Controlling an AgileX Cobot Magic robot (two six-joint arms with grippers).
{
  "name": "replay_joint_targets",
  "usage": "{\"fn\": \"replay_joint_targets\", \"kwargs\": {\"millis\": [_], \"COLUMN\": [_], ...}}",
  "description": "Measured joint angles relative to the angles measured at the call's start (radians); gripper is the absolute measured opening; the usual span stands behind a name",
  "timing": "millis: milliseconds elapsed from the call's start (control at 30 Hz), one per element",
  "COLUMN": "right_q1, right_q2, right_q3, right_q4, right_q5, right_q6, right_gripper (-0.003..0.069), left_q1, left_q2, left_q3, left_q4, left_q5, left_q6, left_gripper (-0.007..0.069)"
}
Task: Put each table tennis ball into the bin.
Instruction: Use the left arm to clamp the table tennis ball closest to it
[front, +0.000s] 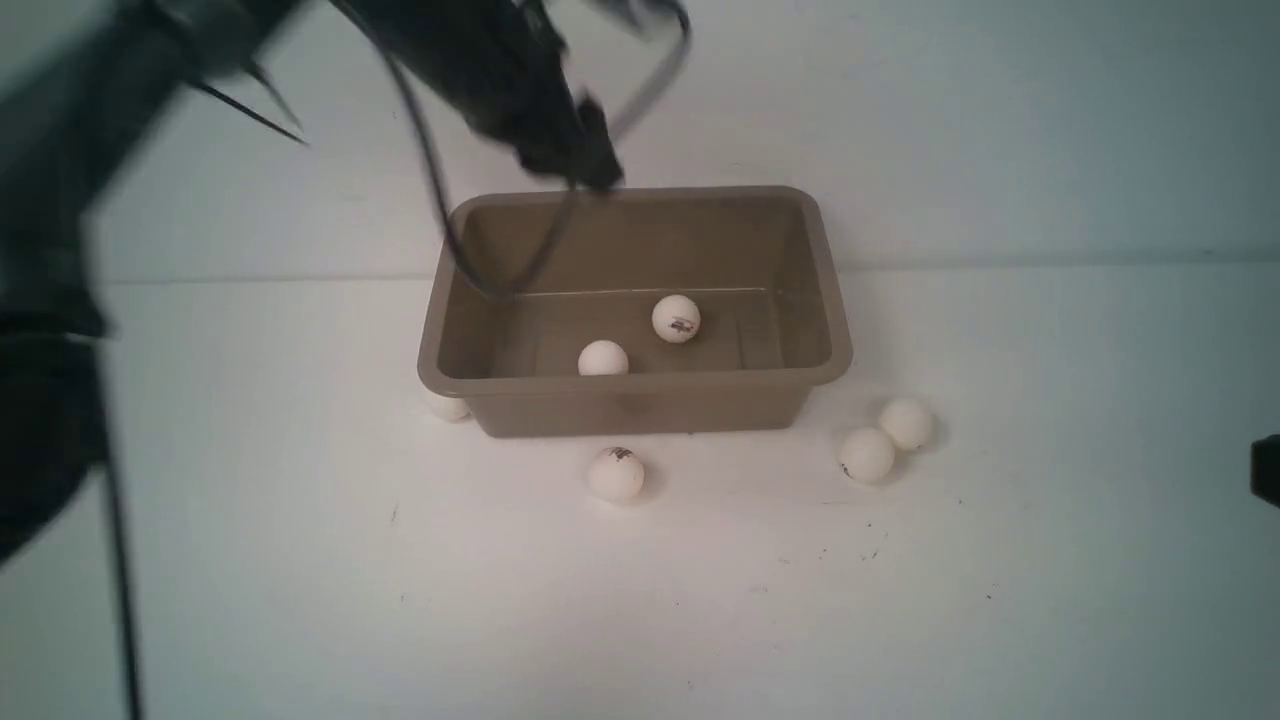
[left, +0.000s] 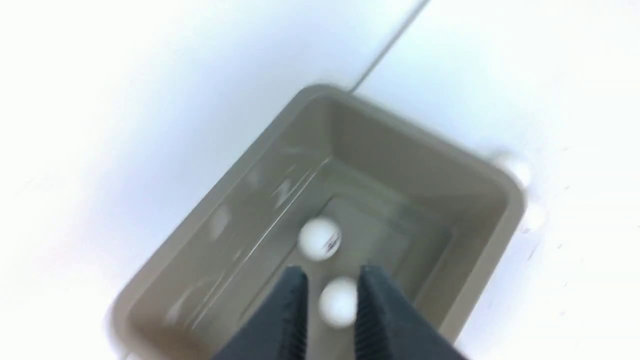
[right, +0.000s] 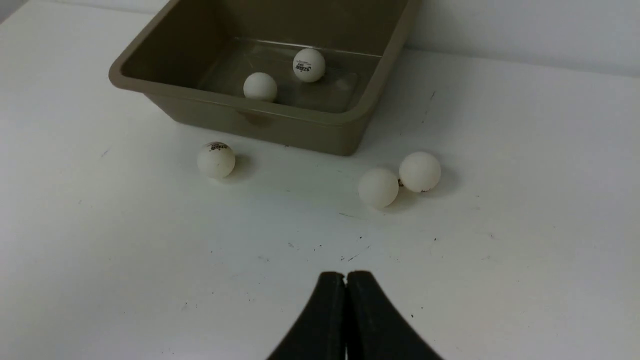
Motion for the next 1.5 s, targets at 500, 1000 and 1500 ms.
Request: {"fn": "replay_joint_targets", "kwargs": {"millis": [500,1000,1500], "right_q1": [0.0,0.0,0.0], "right_q2": [0.0,0.0,0.0], "right_q3": [-0.002,0.001,0.003], "right_q4": [-0.001,-0.001,-0.001], "right_q5": [-0.026,0.001,0.064], "right_q6": [0.0,0.0,0.004], "right_gripper": [-0.001,-0.001,-0.001], "left_q1": [0.394,0.492,0.489], "left_q2": [-0.396,-0.174,0.187], "left_q3": [1.036,1.422,1.251], "left_q4": [-0.465,-1.042,-1.06], "left_q5": [-0.074,-0.273,-0.11], "left_q6": [0.805,1.599,2.018], "left_gripper": [0.009,0.009,0.0308]}}
